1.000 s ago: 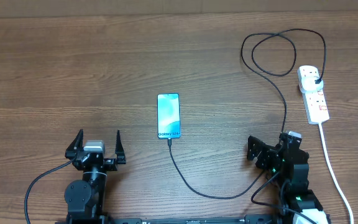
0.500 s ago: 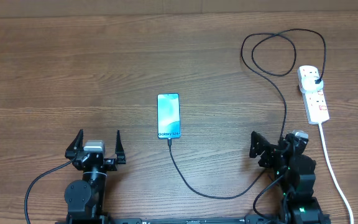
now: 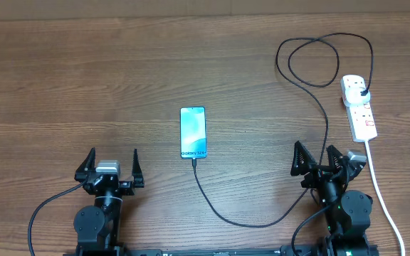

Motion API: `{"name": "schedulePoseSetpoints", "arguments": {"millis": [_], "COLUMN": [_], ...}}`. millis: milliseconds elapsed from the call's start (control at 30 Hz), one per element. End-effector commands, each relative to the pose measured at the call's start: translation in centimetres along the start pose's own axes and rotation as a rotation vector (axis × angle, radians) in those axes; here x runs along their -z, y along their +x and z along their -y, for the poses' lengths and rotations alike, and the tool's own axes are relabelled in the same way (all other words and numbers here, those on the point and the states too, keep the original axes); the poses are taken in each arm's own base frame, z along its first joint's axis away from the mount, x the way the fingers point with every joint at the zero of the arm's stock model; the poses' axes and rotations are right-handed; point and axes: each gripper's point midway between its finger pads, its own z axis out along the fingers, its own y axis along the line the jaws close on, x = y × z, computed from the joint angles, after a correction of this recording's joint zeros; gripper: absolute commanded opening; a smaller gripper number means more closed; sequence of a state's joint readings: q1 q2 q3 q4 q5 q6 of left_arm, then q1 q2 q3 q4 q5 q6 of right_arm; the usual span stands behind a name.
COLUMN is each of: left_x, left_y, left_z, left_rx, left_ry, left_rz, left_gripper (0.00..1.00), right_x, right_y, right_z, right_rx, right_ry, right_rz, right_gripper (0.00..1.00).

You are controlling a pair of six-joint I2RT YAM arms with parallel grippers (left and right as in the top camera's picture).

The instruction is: Plug charger to phone and switch on socket

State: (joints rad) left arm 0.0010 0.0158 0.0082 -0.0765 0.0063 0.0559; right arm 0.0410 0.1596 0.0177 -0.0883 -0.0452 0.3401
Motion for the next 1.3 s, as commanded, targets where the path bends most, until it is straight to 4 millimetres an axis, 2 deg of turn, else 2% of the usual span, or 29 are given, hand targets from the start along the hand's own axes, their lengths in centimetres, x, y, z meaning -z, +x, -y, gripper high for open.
{"name": "schedulePoseSetpoints", "arguments": {"millis": [0,333,700,1267], "left_x": [0.0,0.0,0.0,0.0], "left_y": [0.0,0.0,0.0,0.0], "left_z": [-0.3,-0.3,-0.3,-0.3], "left_rx": [-0.012,-0.012,-0.012,-0.011], "left_ry": [-0.015,-0.015,-0.015,-0.016], "left_rz": [0.006,0.006,0.006,0.006], "left_gripper": [0.99,1.0,1.0,0.99], "right_x": [0.2,1.2,1.2,1.2], "right_y": [-0.4,-2.7,-2.7,-2.6], "right_z": [-0.4,-1.7,-1.7,-1.7], "right_rx": [0.004,0.013,0.024,0.261], "right_ry": [-0.02,-0.083,-0.08,-0.067], "right_rz": [0.03,0.135,0.133,0.141], "right_gripper": [1.0,1.0,1.0,1.0]}}
